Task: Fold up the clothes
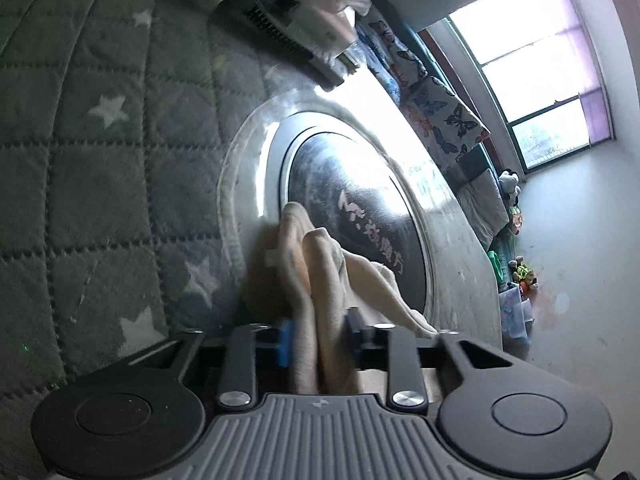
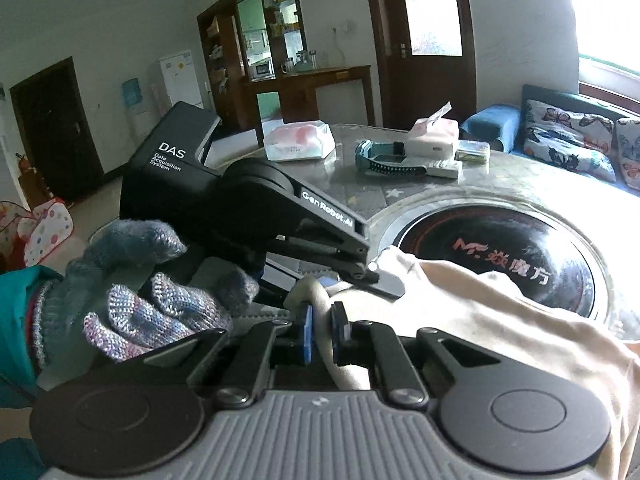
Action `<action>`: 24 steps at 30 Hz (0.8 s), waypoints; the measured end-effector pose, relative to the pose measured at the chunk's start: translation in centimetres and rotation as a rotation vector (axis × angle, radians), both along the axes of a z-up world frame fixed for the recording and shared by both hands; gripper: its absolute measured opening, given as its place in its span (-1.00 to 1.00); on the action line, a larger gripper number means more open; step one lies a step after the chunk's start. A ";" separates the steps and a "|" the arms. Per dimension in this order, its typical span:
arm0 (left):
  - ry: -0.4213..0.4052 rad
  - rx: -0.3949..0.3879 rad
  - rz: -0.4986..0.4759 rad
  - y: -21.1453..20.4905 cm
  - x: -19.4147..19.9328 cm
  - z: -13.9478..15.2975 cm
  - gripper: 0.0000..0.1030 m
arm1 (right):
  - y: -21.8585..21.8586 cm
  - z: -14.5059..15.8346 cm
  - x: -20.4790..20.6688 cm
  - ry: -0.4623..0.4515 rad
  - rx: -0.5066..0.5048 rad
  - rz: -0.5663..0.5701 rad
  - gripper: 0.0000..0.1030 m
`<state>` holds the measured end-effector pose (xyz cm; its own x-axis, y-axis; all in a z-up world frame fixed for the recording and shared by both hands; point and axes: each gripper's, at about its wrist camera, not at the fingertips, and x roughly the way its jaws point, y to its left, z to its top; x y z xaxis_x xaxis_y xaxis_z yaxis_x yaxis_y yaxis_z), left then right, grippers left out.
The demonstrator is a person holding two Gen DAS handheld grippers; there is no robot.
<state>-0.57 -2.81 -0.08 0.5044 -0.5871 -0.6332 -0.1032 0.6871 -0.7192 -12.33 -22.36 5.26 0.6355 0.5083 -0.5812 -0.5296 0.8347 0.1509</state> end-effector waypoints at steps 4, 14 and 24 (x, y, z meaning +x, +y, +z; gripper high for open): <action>-0.014 0.014 0.000 0.1 -0.1 -0.2 -0.68 | -0.9 -0.1 -0.2 0.005 0.000 -0.027 -0.78; -0.039 0.064 -0.019 -0.6 -0.3 0.2 -0.68 | -6.7 0.2 -0.7 0.003 -0.016 -0.227 -0.54; -0.056 0.103 -0.037 -0.9 -0.4 0.5 -0.68 | -15.9 -2.1 1.2 0.053 -0.028 -0.566 -0.36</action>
